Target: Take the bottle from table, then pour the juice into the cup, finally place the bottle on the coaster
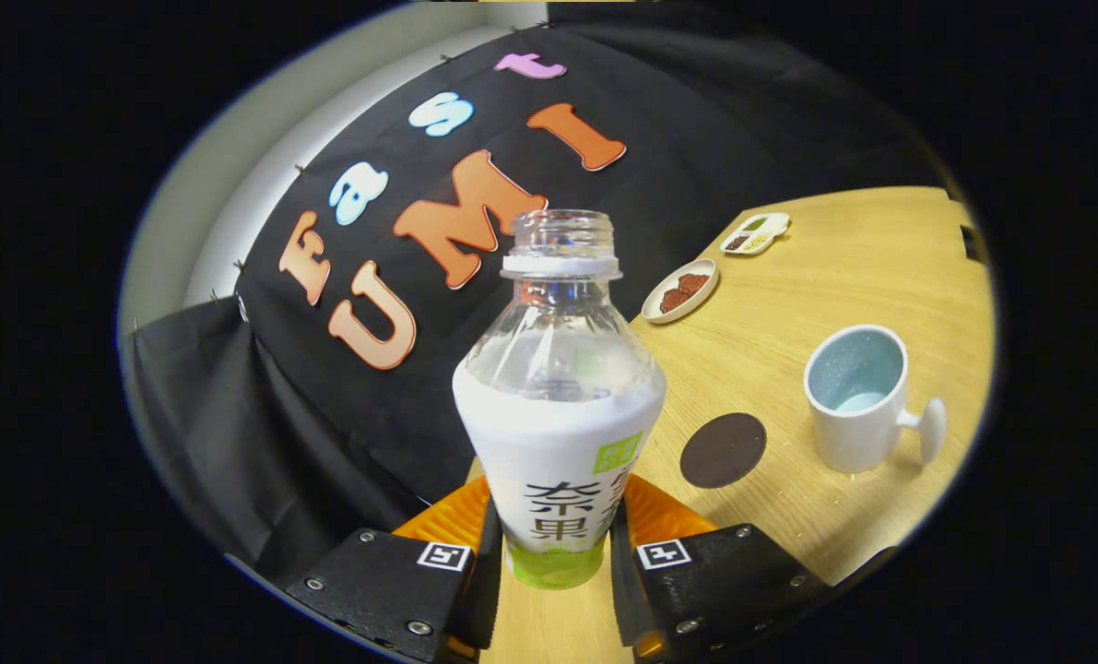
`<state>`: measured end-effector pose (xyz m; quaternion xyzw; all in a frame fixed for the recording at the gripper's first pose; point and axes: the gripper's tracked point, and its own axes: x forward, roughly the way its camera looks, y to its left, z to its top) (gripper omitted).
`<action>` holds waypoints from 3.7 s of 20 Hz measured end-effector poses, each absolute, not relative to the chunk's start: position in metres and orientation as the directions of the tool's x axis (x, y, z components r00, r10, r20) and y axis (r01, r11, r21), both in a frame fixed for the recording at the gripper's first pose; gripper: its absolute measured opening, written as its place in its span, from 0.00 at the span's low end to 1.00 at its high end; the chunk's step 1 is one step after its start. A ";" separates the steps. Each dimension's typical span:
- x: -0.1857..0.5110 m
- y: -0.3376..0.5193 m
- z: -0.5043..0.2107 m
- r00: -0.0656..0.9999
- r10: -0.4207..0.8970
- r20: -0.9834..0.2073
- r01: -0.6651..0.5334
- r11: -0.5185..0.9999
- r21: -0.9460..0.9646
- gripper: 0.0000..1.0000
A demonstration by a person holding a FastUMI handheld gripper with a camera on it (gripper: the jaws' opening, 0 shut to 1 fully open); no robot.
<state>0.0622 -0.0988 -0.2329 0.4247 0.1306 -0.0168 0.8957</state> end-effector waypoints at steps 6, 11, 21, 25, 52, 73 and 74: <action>0.069 -0.113 -0.221 0.971 0.062 -0.230 0.167 0.511 0.843 0.51; 0.073 -0.111 -0.212 0.978 0.069 -0.199 0.159 0.374 0.914 0.51; 0.078 -0.117 -0.209 0.983 0.073 -0.171 0.156 0.185 0.970 0.50; 0.089 -0.117 -0.203 0.983 0.072 -0.170 0.160 0.133 0.978 0.51; 0.092 -0.117 -0.184 0.995 0.055 -0.086 0.093 -0.154 0.984 0.52; 0.087 -0.119 -0.181 0.992 0.064 -0.106 0.117 -0.211 0.970 0.52; 0.086 -0.118 -0.181 0.992 0.066 -0.109 0.121 -0.214 0.969 0.52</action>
